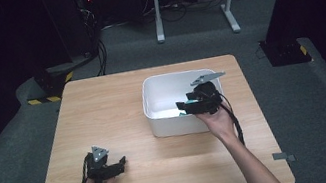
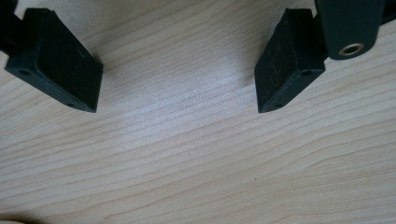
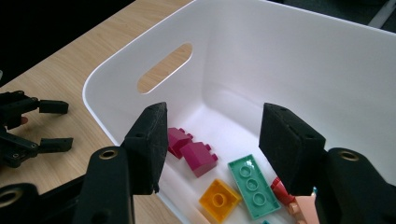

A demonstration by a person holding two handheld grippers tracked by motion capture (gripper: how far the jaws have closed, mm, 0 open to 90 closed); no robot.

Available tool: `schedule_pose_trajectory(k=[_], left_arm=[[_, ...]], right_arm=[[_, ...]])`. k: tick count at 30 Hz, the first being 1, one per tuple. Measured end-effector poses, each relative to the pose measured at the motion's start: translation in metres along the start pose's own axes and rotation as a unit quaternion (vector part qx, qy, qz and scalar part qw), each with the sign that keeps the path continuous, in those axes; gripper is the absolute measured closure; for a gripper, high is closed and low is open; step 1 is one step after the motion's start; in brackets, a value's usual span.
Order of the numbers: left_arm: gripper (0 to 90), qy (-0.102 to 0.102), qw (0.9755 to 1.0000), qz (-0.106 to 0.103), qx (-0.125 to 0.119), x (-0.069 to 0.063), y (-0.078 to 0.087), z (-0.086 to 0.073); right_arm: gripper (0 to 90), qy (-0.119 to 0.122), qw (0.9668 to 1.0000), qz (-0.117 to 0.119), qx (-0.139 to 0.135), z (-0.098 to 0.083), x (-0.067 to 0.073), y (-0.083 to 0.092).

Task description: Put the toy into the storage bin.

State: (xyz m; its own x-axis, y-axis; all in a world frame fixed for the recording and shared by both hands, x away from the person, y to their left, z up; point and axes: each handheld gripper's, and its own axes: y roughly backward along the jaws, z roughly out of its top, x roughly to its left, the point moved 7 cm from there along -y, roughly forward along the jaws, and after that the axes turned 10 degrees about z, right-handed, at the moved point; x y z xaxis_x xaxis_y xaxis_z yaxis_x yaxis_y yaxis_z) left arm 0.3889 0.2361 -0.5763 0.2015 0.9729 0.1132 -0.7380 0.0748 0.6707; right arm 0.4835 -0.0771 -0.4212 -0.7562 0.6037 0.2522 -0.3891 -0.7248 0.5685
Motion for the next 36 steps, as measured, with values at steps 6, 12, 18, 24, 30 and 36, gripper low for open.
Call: schedule_pose_trajectory(k=[6, 12, 18, 24, 30, 36], left_arm=[[15.4, 0.000, 1.0000, 0.000, 0.000, 0.000, 0.000, 0.000], [15.4, 0.000, 1.0000, 0.000, 0.000, 0.000, 0.000, 0.000], [15.4, 0.000, 1.0000, 0.000, 0.000, 0.000, 0.000, 0.000], [15.4, 0.000, 1.0000, 0.000, 0.000, 0.000, 0.000, 0.000], [15.4, 0.000, 1.0000, 0.000, 0.000, 0.000, 0.000, 0.000], [15.4, 0.000, 1.0000, 0.001, 0.000, 0.000, 0.000, 0.000]], right_arm=[[42.9, 0.006, 0.9999, 0.003, -0.013, -0.004, 0.005, 0.007], [42.9, 0.019, 0.9994, 0.008, -0.029, -0.012, 0.014, 0.020], [42.9, 0.027, 0.9986, 0.008, -0.046, -0.019, 0.021, 0.034], [43.2, 0.038, 0.9970, 0.010, -0.066, -0.034, 0.030, 0.050], [43.4, 0.051, 0.9960, 0.006, -0.073, -0.049, 0.037, 0.057], [43.3, 0.054, 0.9958, 0.003, -0.074, -0.067, 0.041, 0.059]])
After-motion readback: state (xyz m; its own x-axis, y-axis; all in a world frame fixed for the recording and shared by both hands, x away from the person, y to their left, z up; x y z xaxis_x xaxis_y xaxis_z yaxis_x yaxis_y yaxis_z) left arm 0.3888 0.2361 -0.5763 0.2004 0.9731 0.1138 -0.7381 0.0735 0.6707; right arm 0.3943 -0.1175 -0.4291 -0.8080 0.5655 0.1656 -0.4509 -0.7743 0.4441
